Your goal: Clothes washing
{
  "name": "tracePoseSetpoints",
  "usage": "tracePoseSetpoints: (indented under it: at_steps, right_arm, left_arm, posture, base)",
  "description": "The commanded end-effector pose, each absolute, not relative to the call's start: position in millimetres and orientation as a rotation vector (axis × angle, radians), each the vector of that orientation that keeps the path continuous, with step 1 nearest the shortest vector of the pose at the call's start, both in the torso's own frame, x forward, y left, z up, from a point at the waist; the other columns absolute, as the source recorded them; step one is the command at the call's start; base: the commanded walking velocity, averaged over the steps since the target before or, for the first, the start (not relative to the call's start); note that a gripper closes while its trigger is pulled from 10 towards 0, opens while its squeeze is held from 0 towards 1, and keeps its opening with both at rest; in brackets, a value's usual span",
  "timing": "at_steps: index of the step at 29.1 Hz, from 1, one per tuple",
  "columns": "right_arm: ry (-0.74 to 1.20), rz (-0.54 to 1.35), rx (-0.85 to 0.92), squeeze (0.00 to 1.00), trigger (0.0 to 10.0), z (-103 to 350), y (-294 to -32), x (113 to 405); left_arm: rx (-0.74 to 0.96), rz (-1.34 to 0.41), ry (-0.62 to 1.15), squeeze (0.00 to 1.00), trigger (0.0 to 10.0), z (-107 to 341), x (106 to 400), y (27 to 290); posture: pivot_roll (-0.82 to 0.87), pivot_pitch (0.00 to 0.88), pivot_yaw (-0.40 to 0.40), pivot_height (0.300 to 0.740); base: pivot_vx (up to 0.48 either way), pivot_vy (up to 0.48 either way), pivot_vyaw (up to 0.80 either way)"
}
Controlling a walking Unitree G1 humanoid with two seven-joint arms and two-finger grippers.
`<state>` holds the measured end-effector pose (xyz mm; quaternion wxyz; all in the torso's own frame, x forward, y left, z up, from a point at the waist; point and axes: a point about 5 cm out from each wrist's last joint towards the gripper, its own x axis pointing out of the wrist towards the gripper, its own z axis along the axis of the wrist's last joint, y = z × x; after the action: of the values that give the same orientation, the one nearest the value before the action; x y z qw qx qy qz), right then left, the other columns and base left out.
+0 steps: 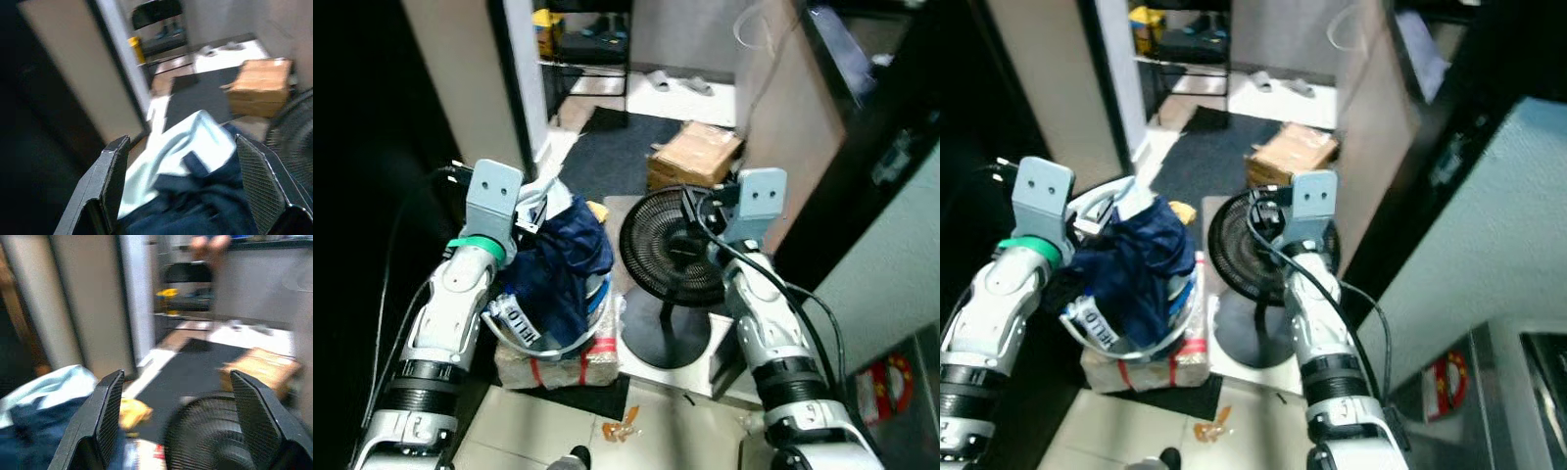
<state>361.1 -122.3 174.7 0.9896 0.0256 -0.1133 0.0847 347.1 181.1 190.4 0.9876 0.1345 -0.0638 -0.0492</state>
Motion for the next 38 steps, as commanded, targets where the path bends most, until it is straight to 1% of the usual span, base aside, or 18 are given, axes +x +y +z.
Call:
tracePoseSetpoints:
  at_steps: [1, 2, 27, 38]
  right_arm:
    - [-0.222, 0.172, 0.044, 0.00, 10.0, 173.1, -122.4, 361.5]
    - [-0.222, 0.172, 0.044, 0.00, 10.0, 173.1, -122.4, 361.5]
    - [-0.229, 0.163, 0.045, 0.00, 10.0, 173.4, -125.4, 361.7]
    - [-0.231, 0.165, 0.041, 0.00, 10.0, 174.2, -125.7, 362.2]
  left_arm:
    - [0.277, -0.091, -0.110, 0.00, 10.0, 185.4, 346.6, 184.0]
    - [0.277, -0.091, -0.110, 0.00, 10.0, 185.4, 346.6, 184.0]
    - [0.268, -0.085, -0.113, 0.00, 10.0, 184.9, 347.5, 182.6]
    - [0.257, -0.088, -0.106, 0.00, 10.0, 183.7, 347.8, 181.2]
  posture:
    - [0.07, 0.013, 0.038, 0.740]
    - [0.07, 0.013, 0.038, 0.740]
    - [0.06, 0.017, 0.033, 0.740]
    - [0.06, 0.012, 0.031, 0.740]
  base:
    - [0.480, 0.000, 0.80]
    - [0.480, 0.000, 0.80]
    - [0.467, 0.000, 0.00]
    - [0.000, 0.000, 0.00]
